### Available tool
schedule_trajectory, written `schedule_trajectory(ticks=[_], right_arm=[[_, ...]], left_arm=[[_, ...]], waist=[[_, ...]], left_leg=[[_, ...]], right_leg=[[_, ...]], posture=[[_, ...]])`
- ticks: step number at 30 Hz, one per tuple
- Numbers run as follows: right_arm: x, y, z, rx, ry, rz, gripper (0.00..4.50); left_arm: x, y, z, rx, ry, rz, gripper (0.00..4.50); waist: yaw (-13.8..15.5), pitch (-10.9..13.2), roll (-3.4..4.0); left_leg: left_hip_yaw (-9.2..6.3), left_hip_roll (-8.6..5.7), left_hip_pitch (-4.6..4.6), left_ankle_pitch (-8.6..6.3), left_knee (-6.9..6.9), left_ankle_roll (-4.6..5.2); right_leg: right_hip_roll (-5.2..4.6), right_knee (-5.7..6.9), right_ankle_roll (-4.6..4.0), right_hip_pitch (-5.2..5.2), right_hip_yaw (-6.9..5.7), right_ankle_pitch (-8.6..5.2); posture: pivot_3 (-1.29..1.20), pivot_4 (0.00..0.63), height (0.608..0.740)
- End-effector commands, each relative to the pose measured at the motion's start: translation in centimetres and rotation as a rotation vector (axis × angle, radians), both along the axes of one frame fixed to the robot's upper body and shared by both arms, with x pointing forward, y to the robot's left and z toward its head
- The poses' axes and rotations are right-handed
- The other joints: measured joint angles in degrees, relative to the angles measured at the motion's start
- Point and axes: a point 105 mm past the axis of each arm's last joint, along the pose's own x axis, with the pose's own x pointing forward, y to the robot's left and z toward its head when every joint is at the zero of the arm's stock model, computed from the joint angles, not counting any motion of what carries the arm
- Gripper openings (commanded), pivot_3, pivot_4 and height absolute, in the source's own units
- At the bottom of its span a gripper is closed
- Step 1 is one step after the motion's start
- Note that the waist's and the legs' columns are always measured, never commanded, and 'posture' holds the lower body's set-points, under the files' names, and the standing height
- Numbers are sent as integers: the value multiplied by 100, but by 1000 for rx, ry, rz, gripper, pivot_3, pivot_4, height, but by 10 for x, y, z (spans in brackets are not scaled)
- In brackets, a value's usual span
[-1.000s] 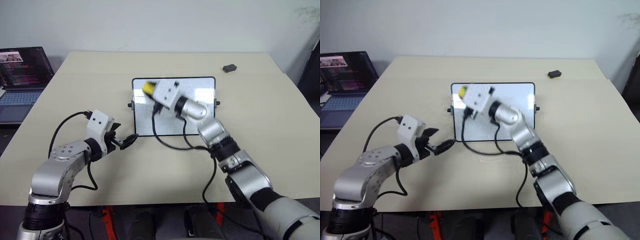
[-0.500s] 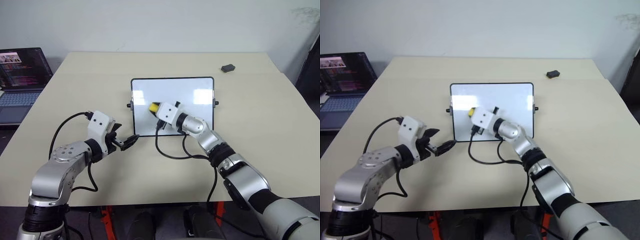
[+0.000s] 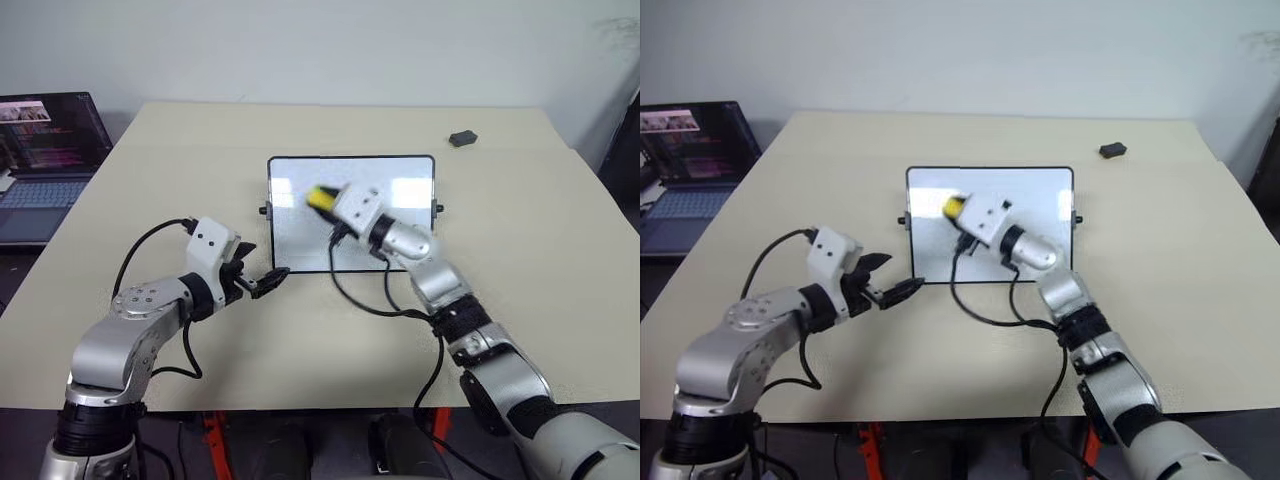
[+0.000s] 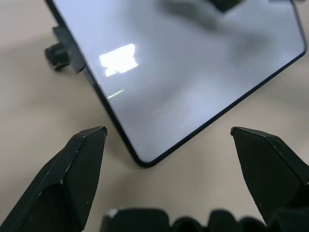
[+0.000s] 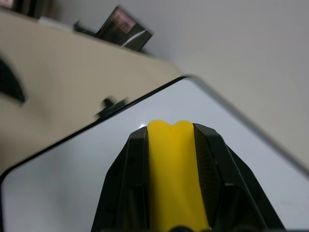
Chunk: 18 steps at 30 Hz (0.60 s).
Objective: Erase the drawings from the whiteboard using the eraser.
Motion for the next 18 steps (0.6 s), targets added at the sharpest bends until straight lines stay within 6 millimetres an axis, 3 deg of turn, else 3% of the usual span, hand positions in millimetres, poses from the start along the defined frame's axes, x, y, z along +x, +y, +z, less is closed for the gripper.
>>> schedule_trajectory(ticks=[1,5,12,15,18], right_arm=[[-10,-42,15,131,94,-108,968],[-24,-86,0,160,230,-246,968],[-50,-184,-31,335,420,-654,968],[-65,-207,-56,337,500,-782,968],[-73,-217,-75,287,545,-857,968]], left_arm=[[-8,-24,24,-11,-97,-136,4500],[-10,-45,36,-19,-144,-247,4500],[-15,-83,51,22,-229,-464,4500],[-21,-98,48,51,-228,-570,4500],[-23,-111,43,80,-224,-669,4500]], waist=[[56,-1,-1],[96,0,1],[86,0,1],[63,1,2],[44,2,6]], left_leg=[[0,-2,-36,1,5,-1],[3,-3,-77,1,7,-1],[4,-8,-68,2,8,2],[8,-6,-64,2,6,2],[21,-5,-57,2,6,2]], right_leg=[[-3,5,0,-32,-1,0],[-5,5,-1,-68,1,1],[-2,18,-1,-62,0,1],[1,16,0,-60,3,1],[6,19,0,-59,14,0]], posture=[[0,150,740],[0,150,740],[0,150,740],[0,150,740],[0,150,740]])
